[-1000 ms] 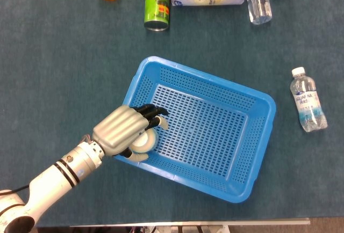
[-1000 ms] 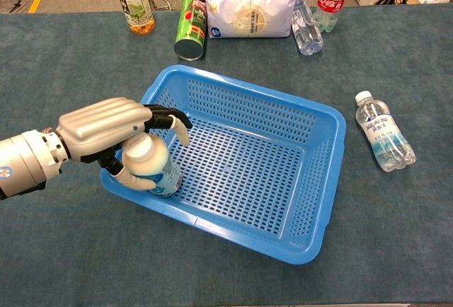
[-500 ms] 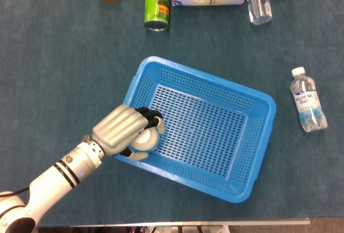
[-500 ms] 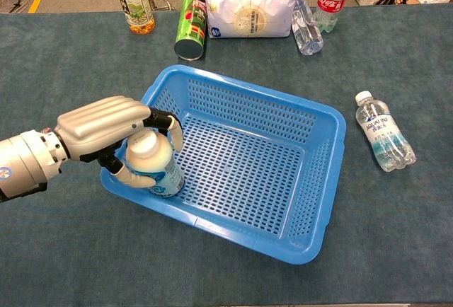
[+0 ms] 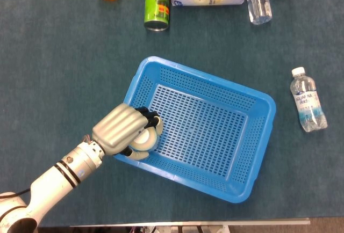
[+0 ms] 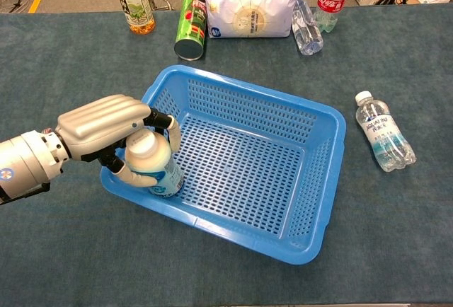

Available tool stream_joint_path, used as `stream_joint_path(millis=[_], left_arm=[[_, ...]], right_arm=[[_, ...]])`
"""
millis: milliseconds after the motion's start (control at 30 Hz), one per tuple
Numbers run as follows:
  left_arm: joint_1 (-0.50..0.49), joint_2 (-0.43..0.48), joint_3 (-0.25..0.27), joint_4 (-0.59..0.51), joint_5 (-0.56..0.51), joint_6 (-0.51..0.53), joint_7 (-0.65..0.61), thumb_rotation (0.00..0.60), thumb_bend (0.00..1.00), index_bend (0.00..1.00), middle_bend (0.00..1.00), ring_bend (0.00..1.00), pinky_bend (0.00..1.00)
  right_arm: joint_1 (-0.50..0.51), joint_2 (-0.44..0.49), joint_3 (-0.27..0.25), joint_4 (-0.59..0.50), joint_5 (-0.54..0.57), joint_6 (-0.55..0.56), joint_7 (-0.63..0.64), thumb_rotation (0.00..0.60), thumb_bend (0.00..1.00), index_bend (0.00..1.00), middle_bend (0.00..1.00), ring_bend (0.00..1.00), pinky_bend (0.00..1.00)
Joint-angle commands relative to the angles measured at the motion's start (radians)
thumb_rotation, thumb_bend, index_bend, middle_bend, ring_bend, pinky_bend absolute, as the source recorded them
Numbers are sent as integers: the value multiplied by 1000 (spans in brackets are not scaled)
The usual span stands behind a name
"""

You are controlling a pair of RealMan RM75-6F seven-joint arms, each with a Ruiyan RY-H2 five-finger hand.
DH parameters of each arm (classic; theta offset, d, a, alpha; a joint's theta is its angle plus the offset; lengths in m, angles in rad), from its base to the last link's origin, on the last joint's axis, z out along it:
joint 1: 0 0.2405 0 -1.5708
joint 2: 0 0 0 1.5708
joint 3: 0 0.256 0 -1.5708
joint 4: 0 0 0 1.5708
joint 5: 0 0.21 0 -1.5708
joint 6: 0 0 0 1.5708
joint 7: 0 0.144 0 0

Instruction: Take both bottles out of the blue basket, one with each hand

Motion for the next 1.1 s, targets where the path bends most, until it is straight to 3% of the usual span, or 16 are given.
stream_joint_path(millis=[33,600,1100], left_arm=[[1,-2,0,0,-2,3,3,600,297,470,441,448,720],[-10,38,-16,-74,-34,0,27,600,331,498,517,506,776],[-40,124,-50,-175,-88,5,183,600,341,500,527,514,785]], right_arm=[[0,-1,0,1,0,-1,2,600,0,159,273,214,481],[0,0,4,-1,-7,11,7,600,0,159,272,214,481],[-11,6,6,0,-15,40,23,600,0,159,272,214,481]])
